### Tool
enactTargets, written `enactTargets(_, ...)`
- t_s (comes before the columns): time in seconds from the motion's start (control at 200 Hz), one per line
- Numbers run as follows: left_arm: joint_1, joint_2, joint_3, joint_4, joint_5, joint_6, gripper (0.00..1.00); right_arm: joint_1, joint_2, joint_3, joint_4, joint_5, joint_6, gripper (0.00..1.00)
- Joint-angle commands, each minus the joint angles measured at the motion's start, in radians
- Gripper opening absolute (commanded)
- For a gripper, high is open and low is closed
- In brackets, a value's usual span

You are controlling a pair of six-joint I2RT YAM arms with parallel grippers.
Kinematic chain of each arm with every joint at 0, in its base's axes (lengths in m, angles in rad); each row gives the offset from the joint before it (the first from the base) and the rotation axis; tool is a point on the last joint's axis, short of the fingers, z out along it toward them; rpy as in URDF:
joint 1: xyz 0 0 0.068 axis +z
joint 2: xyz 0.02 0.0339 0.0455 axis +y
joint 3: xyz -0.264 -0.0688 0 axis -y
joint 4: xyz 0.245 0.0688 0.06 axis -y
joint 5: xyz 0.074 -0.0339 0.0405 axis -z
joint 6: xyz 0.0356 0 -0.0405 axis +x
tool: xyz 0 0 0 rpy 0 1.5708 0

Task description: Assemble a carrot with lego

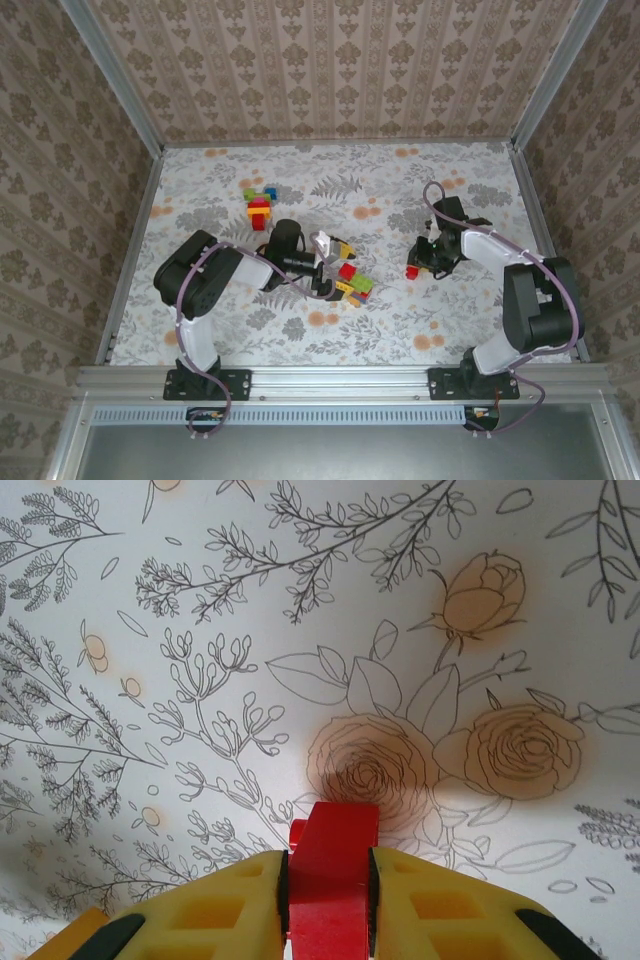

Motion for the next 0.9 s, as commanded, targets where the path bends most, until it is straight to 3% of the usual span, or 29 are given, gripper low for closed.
enactTargets(0.0,0.009,0.029,0.018,-0.013,0.025,-0.008,1.00,0.011,-0.039,0.002,-0.065,0.034,-0.012,0.25)
enactTargets(0.195,0.009,0.029,0.019,-0.011,0.025,-0.009,1.00,0.002,-0.074,-0.028,-0.055,0.026,-0.002,0.24)
enactTargets(0.5,0.009,0.024,0.015,-0.010,0.027,-0.010,1.00,-0.016,-0.005,-0.138,0.274,-0.312,0.117,0.24)
enactTargets(0.895,0.009,0.035,0.022,-0.010,0.030,-0.014,1.00,-0.043,0.010,-0.157,0.353,-0.370,0.122,0.24)
